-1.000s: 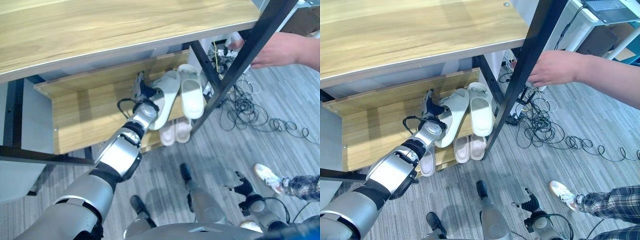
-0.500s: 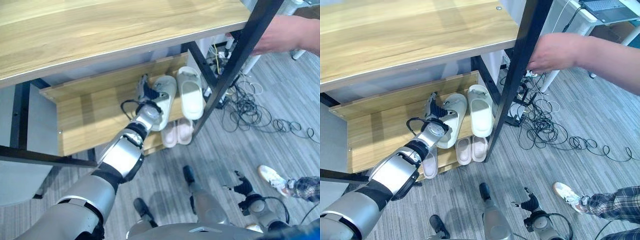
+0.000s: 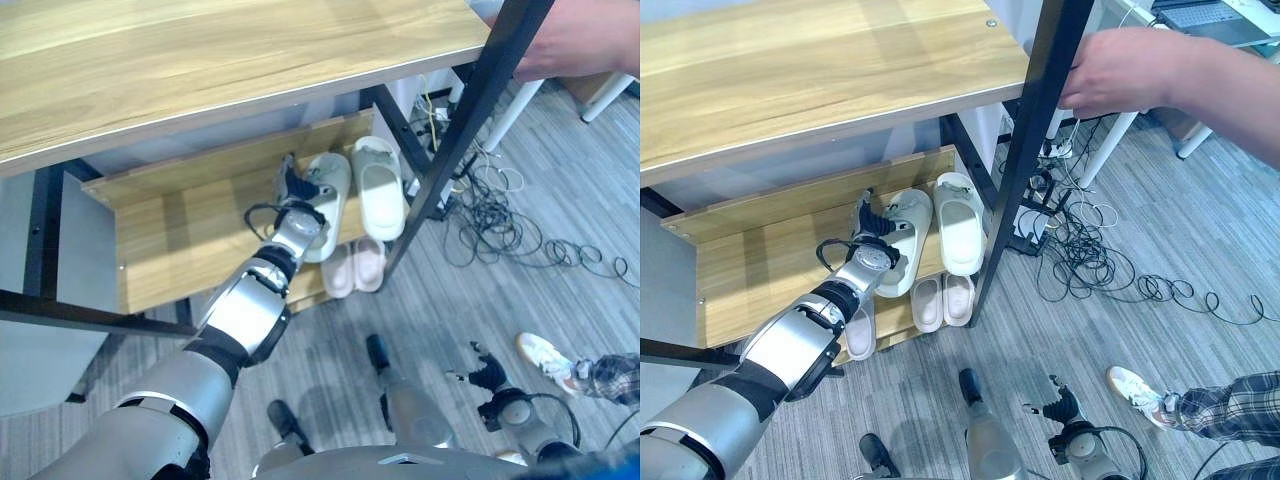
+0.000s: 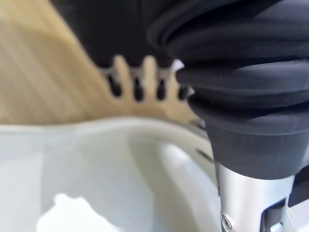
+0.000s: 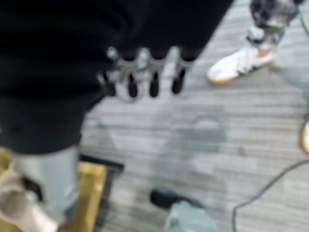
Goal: Arrange the slippers neatly on the shoe rack.
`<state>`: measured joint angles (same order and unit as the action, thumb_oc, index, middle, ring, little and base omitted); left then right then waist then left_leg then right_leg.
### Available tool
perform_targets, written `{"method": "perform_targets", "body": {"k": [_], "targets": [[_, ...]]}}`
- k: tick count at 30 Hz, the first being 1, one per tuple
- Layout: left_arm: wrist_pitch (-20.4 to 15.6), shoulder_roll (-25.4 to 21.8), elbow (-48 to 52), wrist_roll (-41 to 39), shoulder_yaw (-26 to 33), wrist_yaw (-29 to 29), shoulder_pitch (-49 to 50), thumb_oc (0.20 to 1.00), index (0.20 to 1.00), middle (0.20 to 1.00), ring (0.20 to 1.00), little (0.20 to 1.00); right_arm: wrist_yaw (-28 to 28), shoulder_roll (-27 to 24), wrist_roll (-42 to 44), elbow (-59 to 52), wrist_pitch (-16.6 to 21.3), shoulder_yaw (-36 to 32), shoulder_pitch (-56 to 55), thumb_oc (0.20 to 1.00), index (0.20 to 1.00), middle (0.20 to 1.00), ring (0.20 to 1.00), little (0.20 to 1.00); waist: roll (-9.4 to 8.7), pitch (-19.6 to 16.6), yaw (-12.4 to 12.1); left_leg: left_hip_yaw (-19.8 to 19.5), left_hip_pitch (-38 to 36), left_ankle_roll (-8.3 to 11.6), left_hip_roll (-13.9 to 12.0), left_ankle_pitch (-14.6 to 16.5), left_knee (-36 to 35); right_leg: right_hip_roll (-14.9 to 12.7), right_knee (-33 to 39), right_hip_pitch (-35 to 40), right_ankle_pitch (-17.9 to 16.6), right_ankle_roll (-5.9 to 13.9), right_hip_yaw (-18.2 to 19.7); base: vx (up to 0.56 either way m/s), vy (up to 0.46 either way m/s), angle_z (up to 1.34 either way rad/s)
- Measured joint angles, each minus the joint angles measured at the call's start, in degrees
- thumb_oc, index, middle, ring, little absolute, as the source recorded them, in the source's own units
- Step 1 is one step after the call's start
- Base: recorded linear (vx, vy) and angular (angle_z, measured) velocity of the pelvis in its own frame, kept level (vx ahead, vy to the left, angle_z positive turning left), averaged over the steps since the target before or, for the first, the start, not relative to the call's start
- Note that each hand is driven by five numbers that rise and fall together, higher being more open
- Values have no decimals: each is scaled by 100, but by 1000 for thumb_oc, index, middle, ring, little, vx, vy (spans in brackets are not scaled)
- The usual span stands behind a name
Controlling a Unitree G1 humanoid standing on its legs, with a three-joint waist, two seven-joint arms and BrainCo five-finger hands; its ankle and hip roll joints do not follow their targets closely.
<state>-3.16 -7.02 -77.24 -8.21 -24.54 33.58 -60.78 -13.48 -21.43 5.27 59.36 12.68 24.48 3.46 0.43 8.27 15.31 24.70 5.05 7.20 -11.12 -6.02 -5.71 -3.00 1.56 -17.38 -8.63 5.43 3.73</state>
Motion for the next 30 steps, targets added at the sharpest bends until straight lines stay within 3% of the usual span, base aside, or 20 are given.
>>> {"method": "perform_targets", "body": {"k": [16,30], "targets": [[-186,406,169,-471,61,-207,29,1000,1000,1000,1000,1000,46,-8,-1,-111,-56,-27,-92,1000,1000,1000,1000,1000,61,-27,-43,-25,-49,-14,-4,23,-1,-2,25,72,4,-15,-21,0,0,0],[-239,293,103,-466,156,-242,53,1000,1000,1000,1000,1000,44,-13,-16,-225,-103,-21,-94,1000,1000,1000,1000,1000,14,-52,-13,1,5,20,-86,33,0,92,39,10,7,-19,-15,0,0,0]]}}
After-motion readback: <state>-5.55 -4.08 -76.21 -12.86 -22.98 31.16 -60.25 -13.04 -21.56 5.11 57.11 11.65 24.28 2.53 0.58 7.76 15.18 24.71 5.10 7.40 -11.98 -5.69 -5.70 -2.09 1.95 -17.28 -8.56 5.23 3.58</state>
